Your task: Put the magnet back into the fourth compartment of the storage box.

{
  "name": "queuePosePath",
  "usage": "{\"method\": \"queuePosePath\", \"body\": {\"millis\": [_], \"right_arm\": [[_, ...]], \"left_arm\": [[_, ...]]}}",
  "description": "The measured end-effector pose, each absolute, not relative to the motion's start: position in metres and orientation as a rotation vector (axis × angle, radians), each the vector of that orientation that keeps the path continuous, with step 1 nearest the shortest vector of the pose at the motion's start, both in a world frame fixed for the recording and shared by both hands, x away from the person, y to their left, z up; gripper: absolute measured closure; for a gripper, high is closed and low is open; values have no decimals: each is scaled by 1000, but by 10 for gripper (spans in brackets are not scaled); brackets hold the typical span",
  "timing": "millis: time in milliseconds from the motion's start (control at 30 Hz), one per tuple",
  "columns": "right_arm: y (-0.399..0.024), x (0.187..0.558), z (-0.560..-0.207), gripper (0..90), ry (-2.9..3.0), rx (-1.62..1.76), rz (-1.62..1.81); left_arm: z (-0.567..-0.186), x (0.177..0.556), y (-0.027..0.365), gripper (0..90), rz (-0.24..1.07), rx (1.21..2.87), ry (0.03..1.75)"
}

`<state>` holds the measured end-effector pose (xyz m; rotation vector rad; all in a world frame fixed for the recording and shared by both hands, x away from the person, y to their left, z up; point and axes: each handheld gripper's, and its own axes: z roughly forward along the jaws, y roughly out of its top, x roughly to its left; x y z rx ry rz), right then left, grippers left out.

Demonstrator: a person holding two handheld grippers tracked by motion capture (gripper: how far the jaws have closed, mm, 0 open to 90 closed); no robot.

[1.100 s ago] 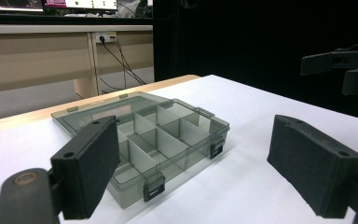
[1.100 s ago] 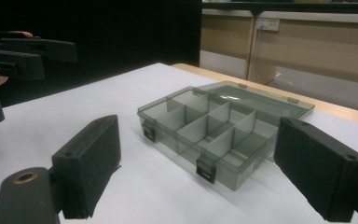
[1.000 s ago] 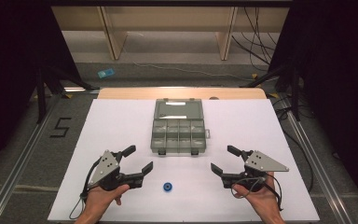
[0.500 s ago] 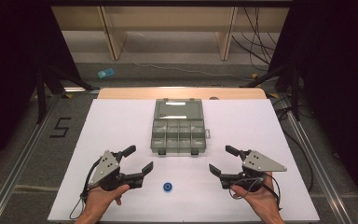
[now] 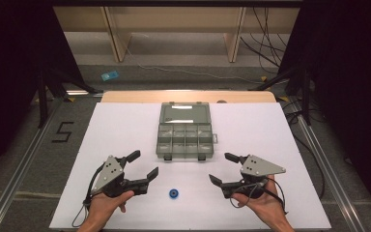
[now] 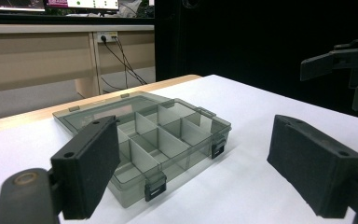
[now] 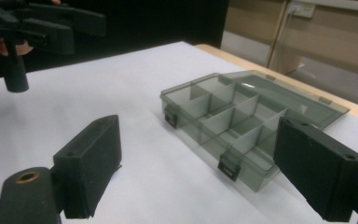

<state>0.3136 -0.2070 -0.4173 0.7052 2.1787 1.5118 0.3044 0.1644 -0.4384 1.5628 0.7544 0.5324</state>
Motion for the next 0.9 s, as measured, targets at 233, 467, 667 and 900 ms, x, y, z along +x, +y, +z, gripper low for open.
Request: {"method": "queuePosePath", "body": {"millis": [233, 467, 667, 900], "right_arm": [[-198, 317, -416, 176, 2266, 661, 1464], [-178, 325, -416, 190, 2405, 600, 1367], [-163, 329, -418, 212, 2489, 546, 1310], [-145, 334, -417, 231, 2568, 493, 1244]], "left_arm": [[-439, 305, 165, 159, 533, 1562, 756], [-440, 305, 165, 159, 538, 1564, 760], [-439, 305, 165, 159, 540, 1563, 758], [-439, 304, 166, 159, 543, 1559, 763]]}}
